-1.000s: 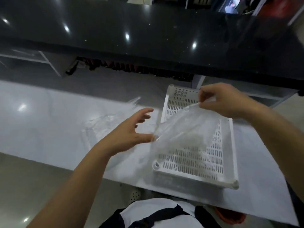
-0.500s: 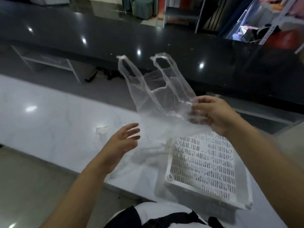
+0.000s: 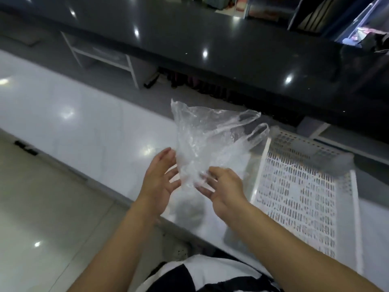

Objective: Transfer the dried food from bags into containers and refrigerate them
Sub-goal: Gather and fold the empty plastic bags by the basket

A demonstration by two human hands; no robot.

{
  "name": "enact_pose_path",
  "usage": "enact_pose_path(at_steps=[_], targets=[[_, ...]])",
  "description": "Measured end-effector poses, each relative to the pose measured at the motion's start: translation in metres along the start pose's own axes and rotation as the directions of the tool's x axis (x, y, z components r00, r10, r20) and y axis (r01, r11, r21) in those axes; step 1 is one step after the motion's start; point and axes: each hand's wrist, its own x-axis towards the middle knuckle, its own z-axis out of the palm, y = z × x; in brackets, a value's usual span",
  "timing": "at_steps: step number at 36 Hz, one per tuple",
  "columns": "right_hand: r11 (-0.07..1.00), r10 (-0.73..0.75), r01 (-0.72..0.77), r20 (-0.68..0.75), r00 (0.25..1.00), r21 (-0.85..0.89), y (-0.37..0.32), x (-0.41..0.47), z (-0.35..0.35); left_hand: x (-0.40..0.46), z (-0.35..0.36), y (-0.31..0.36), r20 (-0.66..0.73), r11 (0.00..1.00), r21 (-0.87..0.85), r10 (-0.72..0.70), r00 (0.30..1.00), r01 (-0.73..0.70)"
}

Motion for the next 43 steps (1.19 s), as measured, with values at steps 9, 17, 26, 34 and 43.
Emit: enact_pose_path(at_steps=[9, 17, 26, 34, 43], targets=[[0.979, 0.120, -0.120, -0.010, 0.993, -0.164, 0.036, 0.013, 0.006, 0.021, -0.035, 0.004, -0.119, 0.986, 0.165, 0.010, 0.993, 0.010], [0.945, 0.169, -0.176, -0.047, 0.984, -0.276, 0.039, 0.007, 0.003, 0.027, -0.068, -0.030, -0.140, 0.926, 0.372, 0.114, 0.984, -0.054], [0.341, -0.606, 0.660, 0.379, 0.699, -0.670, 0.008, -0.023, 0.010, 0.029, -0.081, -0.020, 0.090, 0.406, 0.860, 0.476, 0.875, -0.310], [-0.497, -0.286, 0.386, 0.567, 0.773, -0.777, 0.007, 0.097, 0.048, 0.081, -0.033, -0.039, 0.318, -0.023, 0.945, 0.295, 0.901, -0.326], [-0.532, -0.294, 0.293, 0.498, 0.816, -0.794, 0.022, 0.160, -0.031, 0.091, -0.072, -0.094, 0.205, -0.268, 0.952, 0.188, 0.961, -0.150]])
